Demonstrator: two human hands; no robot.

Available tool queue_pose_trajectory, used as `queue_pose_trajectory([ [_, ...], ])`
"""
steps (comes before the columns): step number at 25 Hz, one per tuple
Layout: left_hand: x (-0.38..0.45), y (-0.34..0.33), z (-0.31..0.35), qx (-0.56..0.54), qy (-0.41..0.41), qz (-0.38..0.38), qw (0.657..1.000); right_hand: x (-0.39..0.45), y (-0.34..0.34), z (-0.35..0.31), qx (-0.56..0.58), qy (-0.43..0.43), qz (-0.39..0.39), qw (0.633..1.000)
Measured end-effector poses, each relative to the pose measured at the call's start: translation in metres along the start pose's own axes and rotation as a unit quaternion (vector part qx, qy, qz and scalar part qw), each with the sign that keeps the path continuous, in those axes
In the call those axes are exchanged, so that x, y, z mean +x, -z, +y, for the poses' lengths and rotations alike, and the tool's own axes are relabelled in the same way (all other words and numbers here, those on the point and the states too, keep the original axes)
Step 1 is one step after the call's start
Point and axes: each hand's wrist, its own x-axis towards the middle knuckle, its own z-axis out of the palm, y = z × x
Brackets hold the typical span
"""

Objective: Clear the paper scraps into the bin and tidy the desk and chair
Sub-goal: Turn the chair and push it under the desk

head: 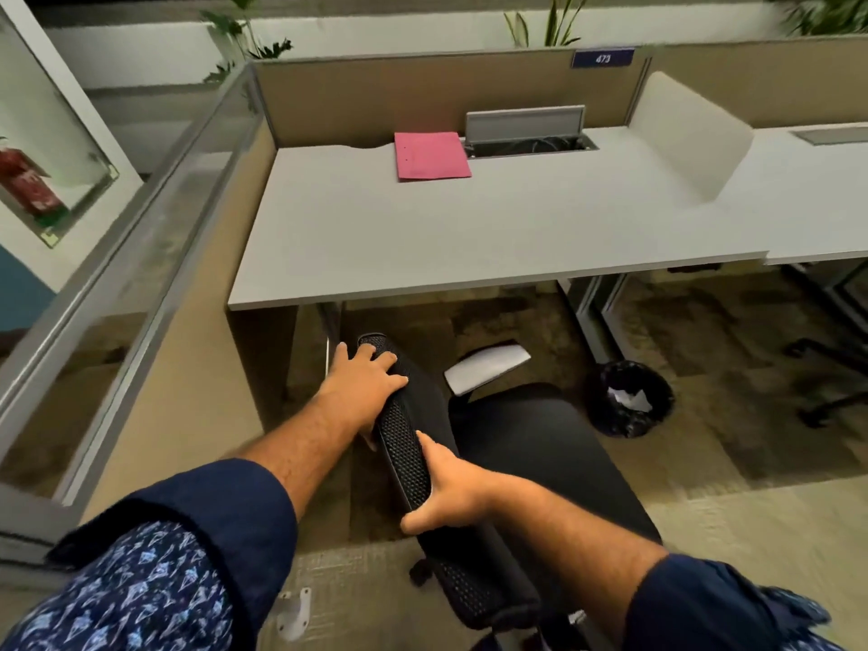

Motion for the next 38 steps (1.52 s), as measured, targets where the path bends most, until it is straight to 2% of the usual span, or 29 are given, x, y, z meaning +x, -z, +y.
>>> queue_pose_trajectory([
  [3, -0.006, 0.011, 0.028, -0.009, 0.011, 0.015, 1.000, -0.022, 0.020, 0.024, -0.020, 0.011, -0.014, 1.000],
  [8, -0.017, 0.033, 0.087, -0.048, 0.032, -0.004, 0.998, -0.058, 0.053, 0.072, -0.062, 0.012, -0.054, 0.997],
  [13, -0.019, 0.060, 0.153, -0.013, 0.009, -0.005, 1.000, -0.095, 0.102, 0.128, -0.123, -0.022, -0.132, 0.983],
  [18, -0.007, 0.111, 0.212, 0.042, -0.035, -0.105, 0.993, -0.147, 0.150, 0.173, -0.189, -0.055, -0.161, 0.967],
  [23, 0.005, 0.145, 0.257, 0.092, -0.069, -0.172, 0.978, -0.183, 0.183, 0.194, -0.251, -0.072, -0.173, 0.949],
  [26, 0.009, 0.157, 0.275, 0.110, -0.076, -0.190, 0.973, -0.200, 0.198, 0.209, -0.277, -0.045, -0.148, 0.948],
  [30, 0.009, 0.169, 0.286, 0.098, -0.089, -0.180, 0.975, -0.223, 0.213, 0.230, -0.307, 0.016, -0.075, 0.949],
  [34, 0.010, 0.175, 0.295, 0.074, -0.094, -0.167, 0.979, -0.248, 0.214, 0.256, -0.335, 0.034, 0.014, 0.941],
  [38, 0.013, 0.175, 0.292, 0.050, -0.082, -0.173, 0.980, -0.265, 0.211, 0.276, -0.379, 0.037, 0.071, 0.922],
])
